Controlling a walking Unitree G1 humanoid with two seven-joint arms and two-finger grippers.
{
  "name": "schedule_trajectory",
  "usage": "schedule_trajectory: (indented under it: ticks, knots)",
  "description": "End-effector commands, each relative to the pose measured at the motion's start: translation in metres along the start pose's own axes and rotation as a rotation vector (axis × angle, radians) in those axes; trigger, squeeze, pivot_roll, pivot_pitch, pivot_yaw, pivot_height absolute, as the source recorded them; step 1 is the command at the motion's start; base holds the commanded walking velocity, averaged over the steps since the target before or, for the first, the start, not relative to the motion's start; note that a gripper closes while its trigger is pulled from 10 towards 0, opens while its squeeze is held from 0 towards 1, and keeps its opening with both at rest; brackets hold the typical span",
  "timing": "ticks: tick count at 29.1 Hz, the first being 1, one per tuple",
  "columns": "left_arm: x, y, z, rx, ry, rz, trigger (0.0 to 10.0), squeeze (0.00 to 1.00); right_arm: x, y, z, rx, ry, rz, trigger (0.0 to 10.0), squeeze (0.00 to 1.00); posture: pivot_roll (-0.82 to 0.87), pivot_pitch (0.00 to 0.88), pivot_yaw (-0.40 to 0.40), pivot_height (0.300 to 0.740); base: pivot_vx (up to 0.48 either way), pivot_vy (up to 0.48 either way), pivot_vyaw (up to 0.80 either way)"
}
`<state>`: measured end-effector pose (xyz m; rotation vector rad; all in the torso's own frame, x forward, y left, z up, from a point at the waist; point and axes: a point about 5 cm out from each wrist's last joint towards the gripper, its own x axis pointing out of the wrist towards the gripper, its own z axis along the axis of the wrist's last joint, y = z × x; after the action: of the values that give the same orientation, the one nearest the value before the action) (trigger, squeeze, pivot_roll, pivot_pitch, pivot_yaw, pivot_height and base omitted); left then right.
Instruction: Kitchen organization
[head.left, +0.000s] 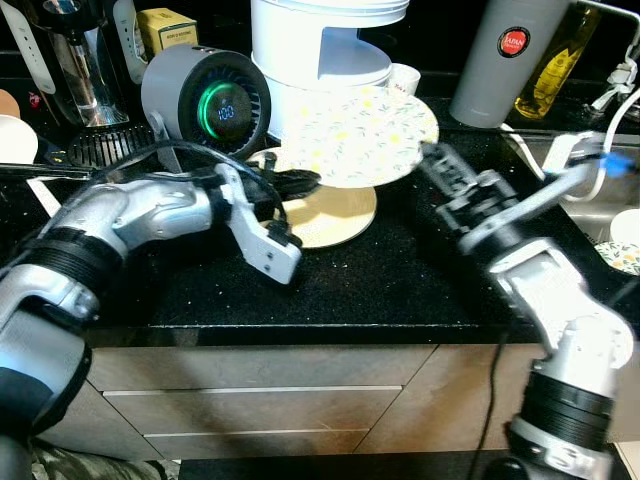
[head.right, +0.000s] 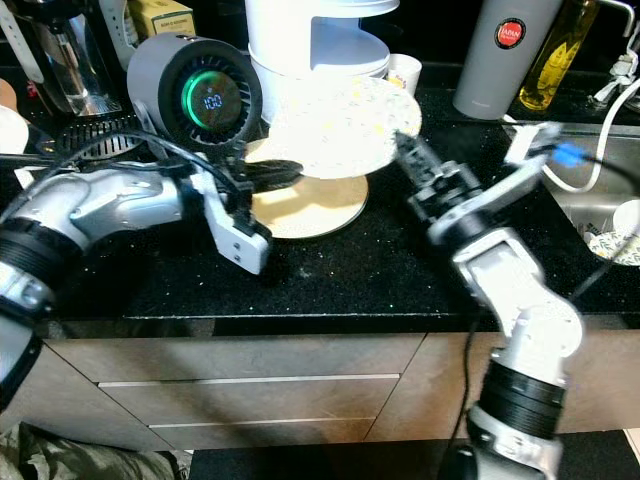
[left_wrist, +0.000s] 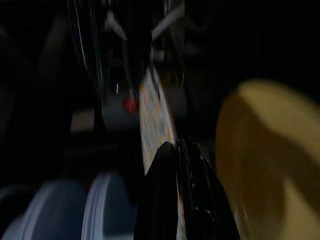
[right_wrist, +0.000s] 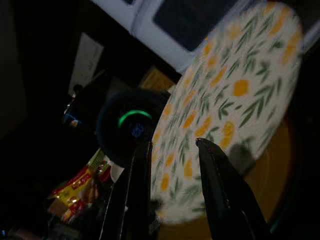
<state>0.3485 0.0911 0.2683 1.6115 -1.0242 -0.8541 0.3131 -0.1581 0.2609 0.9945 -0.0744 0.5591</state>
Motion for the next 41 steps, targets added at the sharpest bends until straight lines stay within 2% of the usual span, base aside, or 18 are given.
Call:
schedule_trajectory:
  ticks: [1,8,11,13,14,18,22,29,32,41]
  knots:
    - [0.004,0.000,0.004,0.012,-0.030,0.008,10.0,0.00,0.001,-0.006,0.000,0.044,-0.002,-0.049,10.0,0.00,0.07,0.077,-0.057,0.740,0.000,0.000,0.00]
    - [0.005,0.004,0.005,0.023,-0.029,0.020,10.0,0.00,0.002,-0.017,0.002,0.061,-0.017,-0.127,10.0,0.00,0.08,0.079,-0.059,0.740,0.000,0.000,0.00]
    - [0.000,0.002,-0.007,0.041,0.048,0.000,10.0,0.00,-0.007,-0.016,0.026,0.062,-0.115,-0.116,10.0,0.00,0.08,0.077,-0.057,0.740,0.000,0.000,0.00]
    - [-0.001,0.002,-0.009,0.041,0.061,0.004,10.0,0.00,-0.009,-0.015,0.032,0.054,-0.138,-0.117,10.0,0.00,0.08,0.077,-0.057,0.740,0.000,0.000,0.00]
    - [-0.002,0.004,-0.012,0.045,0.080,0.014,10.0,0.00,-0.016,-0.013,0.043,0.041,-0.181,-0.104,10.0,0.00,0.08,0.074,-0.056,0.740,0.000,0.000,0.00]
    - [-0.003,0.009,-0.016,0.056,0.104,0.044,10.0,0.00,-0.026,-0.007,0.052,0.042,-0.223,-0.061,10.0,0.00,0.08,0.074,-0.056,0.740,0.000,0.000,0.00]
    - [-0.001,0.014,-0.016,0.065,0.100,0.083,10.0,0.00,-0.028,-0.006,0.050,0.054,-0.229,-0.043,10.0,0.00,0.07,0.063,-0.053,0.740,0.000,0.000,0.00]
    - [0.010,0.029,-0.001,0.080,0.005,0.211,10.0,0.00,-0.016,-0.006,0.020,0.157,-0.147,-0.032,10.0,0.00,0.08,0.059,-0.061,0.740,0.000,0.000,0.00]
    - [0.012,0.025,0.005,0.083,-0.029,0.198,10.0,0.00,-0.010,-0.003,0.015,0.188,-0.138,-0.020,10.0,0.00,0.09,0.060,-0.066,0.740,0.000,0.000,0.00]
    - [0.014,0.022,0.006,0.077,-0.038,0.192,10.0,0.00,-0.003,0.006,0.012,0.212,-0.122,0.020,10.0,0.00,0.09,0.060,-0.075,0.740,0.000,0.000,0.00]
